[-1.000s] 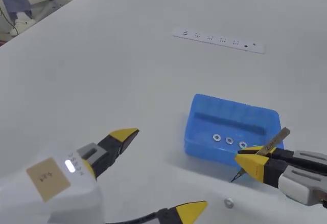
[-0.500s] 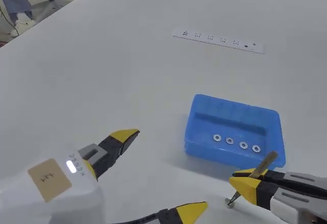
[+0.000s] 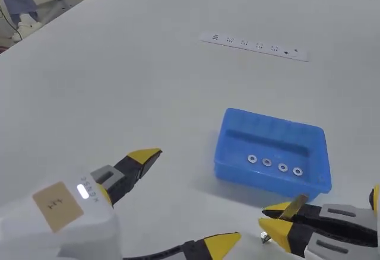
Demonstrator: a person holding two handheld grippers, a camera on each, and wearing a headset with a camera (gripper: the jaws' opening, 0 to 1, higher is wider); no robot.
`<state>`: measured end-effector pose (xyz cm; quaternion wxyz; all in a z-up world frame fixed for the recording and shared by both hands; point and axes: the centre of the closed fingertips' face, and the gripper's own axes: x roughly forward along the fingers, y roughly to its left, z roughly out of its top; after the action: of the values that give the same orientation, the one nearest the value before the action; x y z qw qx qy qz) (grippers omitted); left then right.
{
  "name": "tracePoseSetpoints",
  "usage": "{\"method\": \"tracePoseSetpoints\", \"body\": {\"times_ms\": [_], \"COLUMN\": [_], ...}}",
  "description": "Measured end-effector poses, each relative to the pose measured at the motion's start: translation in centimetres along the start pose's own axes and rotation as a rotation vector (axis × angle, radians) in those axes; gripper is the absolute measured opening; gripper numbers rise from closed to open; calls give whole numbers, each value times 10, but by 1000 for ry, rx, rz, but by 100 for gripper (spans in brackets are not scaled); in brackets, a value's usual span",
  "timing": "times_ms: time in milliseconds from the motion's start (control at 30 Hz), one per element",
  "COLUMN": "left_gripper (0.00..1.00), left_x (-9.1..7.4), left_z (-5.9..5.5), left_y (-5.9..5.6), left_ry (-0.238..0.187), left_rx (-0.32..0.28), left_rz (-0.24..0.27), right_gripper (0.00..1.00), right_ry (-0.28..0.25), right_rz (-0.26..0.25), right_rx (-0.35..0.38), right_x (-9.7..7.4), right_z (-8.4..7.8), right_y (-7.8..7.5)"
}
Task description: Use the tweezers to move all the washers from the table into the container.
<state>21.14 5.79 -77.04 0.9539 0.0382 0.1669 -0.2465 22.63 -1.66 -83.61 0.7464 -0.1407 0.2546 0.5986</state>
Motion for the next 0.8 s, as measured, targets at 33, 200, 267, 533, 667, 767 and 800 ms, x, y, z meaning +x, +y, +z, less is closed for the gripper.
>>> {"method": "tracePoseSetpoints", "body": {"times_ms": [33,200,267,533,667,767,800], "left_gripper": [79,79,79,79,79,79,79], "left_x": [0,0,0,-1,-1,-1,-1], "left_z": [0,0,0,1,1,1,1], "left_y": [0,0,1,1,1,1,1], "left_ry": [0,0,0,-2,-3,-4,-4], "left_rx": [0,1,2,1,-1,0,-1], "left_rz": [0,0,0,1,3,4,3], "right_gripper": [4,4,4,3,3,3,3], "right_ry": [1,5,6,-16,-7,-9,-16], "right_rz": [1,2,-8,-7,-13,-6,-6], "right_rx": [-12,-112,-143,-225,-228,-172,-168], "right_x": [0,1,1,2,2,2,1], "right_z": [0,-1,-2,-1,-1,0,2], "right_y": [2,10,11,14,14,14,14]}}
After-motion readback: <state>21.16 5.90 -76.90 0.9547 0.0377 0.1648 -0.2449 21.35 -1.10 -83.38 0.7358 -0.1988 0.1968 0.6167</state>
